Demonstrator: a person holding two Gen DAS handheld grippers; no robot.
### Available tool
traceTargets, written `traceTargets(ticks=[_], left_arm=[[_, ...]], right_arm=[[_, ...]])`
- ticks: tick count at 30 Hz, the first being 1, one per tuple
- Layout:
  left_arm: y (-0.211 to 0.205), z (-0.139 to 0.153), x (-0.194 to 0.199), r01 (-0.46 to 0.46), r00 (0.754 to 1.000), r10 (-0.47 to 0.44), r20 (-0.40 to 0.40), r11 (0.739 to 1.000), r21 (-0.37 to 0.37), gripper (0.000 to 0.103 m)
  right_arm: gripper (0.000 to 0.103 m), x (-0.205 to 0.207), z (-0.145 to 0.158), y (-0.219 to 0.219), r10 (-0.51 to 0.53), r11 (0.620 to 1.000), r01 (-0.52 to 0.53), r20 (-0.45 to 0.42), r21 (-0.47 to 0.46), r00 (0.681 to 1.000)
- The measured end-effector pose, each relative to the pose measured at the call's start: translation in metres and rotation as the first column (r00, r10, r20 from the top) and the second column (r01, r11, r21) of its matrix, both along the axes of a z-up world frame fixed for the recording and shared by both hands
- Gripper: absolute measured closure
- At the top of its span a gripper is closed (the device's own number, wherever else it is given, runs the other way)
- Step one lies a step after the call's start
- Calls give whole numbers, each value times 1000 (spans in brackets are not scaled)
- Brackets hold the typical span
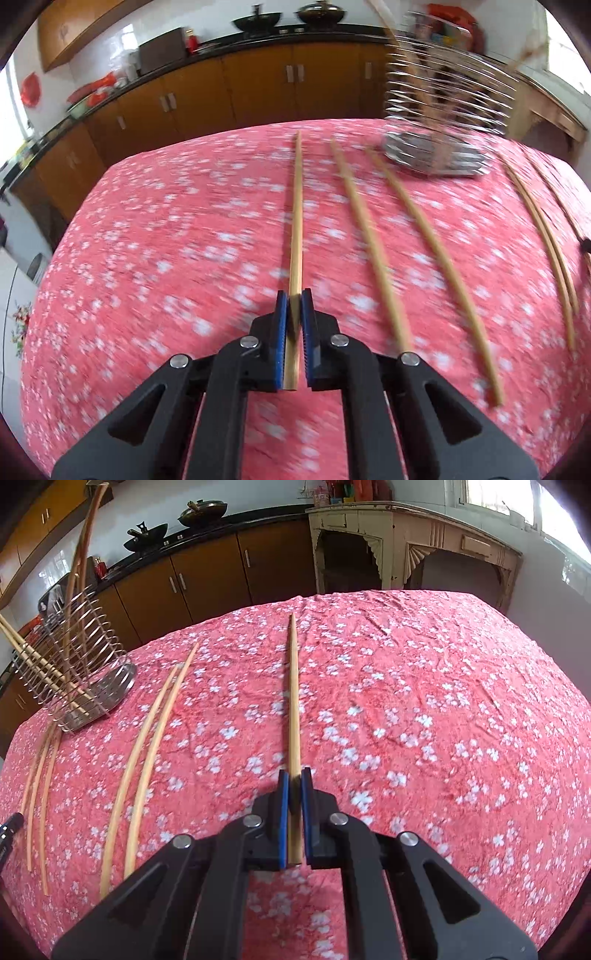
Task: Organize utensils
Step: 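Close the right gripper on a loose chopstick while the left gripper grasps another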
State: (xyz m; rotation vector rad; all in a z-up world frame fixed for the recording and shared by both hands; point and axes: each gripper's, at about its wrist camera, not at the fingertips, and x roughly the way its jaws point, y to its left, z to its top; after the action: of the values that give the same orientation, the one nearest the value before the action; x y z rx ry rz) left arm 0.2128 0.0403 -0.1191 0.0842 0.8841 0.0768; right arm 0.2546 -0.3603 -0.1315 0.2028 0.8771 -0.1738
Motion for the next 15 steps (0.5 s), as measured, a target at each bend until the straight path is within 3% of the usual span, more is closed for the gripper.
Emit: traceTargets(ticks=[2, 5, 15], left_arm=[[18, 0, 6, -38, 999, 38, 3, 999, 2, 95], [35, 1, 7, -46, 999, 46, 5, 997, -56, 95], [41, 1, 7, -30, 999, 31, 7, 994, -107, 95]], right_arm=[[95, 4, -1, -6, -10, 1000, 11, 7, -13, 1000], [95, 6, -3, -11, -21, 1000, 21, 17, -15, 1000], [95, 6, -3, -11, -23, 1000, 23, 20, -6, 1000]])
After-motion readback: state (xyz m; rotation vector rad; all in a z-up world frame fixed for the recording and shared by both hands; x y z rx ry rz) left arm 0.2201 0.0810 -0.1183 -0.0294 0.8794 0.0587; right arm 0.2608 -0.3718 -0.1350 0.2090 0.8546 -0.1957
